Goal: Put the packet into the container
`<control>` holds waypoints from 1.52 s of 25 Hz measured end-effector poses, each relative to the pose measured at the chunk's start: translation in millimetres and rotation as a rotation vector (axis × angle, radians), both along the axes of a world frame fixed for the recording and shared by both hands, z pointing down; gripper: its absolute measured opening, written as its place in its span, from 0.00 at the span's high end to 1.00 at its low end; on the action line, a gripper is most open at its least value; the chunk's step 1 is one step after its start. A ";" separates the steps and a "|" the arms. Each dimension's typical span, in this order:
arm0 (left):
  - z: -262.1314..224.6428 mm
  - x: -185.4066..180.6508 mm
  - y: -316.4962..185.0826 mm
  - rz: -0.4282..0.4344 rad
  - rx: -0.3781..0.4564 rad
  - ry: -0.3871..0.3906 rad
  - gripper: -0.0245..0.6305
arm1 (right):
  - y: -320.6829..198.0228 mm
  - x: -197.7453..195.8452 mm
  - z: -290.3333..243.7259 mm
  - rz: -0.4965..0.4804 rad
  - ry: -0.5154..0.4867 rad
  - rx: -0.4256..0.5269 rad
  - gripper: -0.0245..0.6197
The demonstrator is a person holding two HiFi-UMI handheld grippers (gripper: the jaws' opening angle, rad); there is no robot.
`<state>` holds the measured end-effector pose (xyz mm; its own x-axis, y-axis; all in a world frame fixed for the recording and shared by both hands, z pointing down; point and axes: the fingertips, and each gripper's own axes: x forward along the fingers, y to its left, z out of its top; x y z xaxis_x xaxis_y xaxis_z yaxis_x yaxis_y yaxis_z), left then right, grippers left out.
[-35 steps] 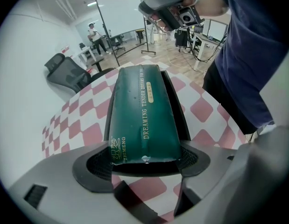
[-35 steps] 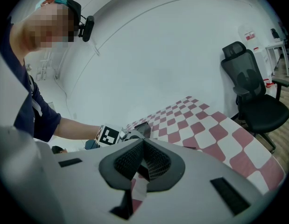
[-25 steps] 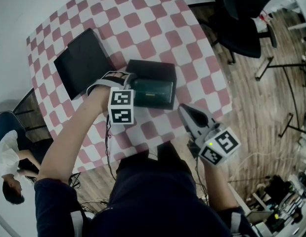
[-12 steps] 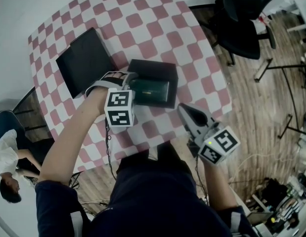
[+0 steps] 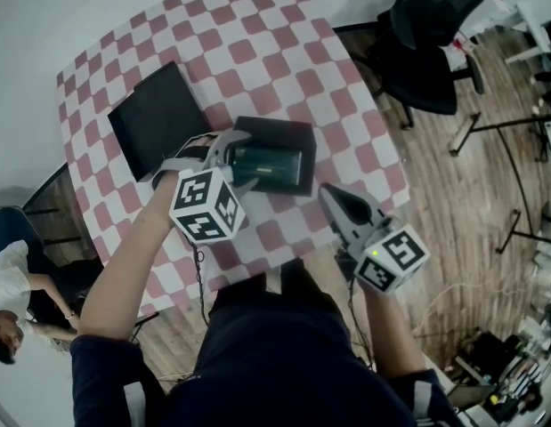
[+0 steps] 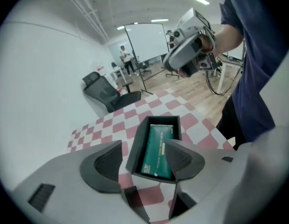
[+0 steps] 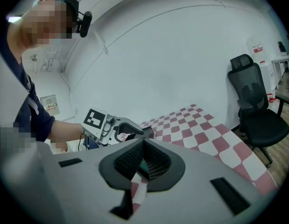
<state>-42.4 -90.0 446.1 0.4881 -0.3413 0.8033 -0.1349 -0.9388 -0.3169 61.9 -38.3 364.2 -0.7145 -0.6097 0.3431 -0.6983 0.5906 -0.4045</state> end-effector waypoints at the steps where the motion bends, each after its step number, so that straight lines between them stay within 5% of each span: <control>1: -12.6 1.0 -2.2 -0.028 0.024 0.044 0.53 | -0.2 0.3 -3.9 0.004 0.003 0.010 0.94; 13: -97.7 -5.4 14.6 -0.268 0.148 0.387 0.85 | 5.9 -1.9 -49.5 0.030 0.036 0.133 0.94; 20: -136.7 -15.3 32.6 -0.385 0.157 0.567 0.90 | 17.7 -9.2 -66.6 0.029 0.045 0.180 0.94; 38: -118.1 -40.7 69.0 -0.570 0.013 0.762 0.93 | 34.0 -24.5 -70.9 0.013 0.070 0.194 0.94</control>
<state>-83.1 -21.0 328.0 0.6364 -0.6964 0.3317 -0.7461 -0.6649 0.0355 37.4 -4.4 293.4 -0.6847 -0.6784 0.2664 -0.7287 0.6435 -0.2345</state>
